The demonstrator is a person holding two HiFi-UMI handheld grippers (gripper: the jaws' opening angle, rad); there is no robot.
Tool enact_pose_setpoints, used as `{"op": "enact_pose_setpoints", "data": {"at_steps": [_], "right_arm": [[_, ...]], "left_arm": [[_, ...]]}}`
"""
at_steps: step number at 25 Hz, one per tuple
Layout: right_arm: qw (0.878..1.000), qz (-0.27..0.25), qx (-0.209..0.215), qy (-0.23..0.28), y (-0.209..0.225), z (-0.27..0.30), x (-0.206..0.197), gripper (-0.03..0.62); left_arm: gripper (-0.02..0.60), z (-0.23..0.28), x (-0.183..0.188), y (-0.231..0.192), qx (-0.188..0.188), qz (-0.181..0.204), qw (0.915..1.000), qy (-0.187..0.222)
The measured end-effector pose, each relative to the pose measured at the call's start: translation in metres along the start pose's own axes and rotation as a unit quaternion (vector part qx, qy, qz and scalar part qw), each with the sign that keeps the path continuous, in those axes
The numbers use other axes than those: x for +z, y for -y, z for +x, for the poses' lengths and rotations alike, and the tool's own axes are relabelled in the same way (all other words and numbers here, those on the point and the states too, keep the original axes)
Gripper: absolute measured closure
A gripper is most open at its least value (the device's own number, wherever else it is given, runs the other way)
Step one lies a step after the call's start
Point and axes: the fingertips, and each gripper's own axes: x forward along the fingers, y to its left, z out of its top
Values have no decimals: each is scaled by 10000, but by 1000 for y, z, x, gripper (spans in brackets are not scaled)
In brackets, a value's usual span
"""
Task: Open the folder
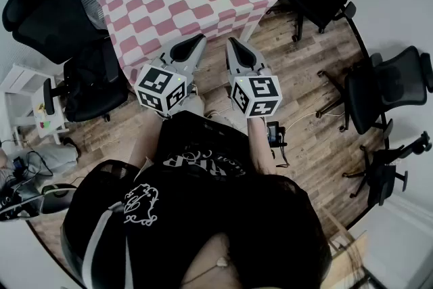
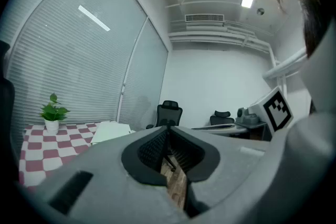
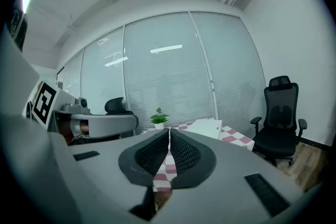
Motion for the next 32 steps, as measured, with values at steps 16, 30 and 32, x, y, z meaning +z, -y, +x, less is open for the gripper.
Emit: {"op": "enact_pose_setpoints", "data": {"at_steps": [16,30,32], "right_arm": [[9996,193,209,28,6,23,2,576],[9982,468,97,-356,62,100,-5,576],[9979,496,23,-408,72,114,-4,576]], "left_arm": [[555,-3,-1,-16,296,-87,9995,-63],[555,66,-9,-91,328,-216,9983,-434],[555,80,-8,-107,305,-267,9980,-475]]}}
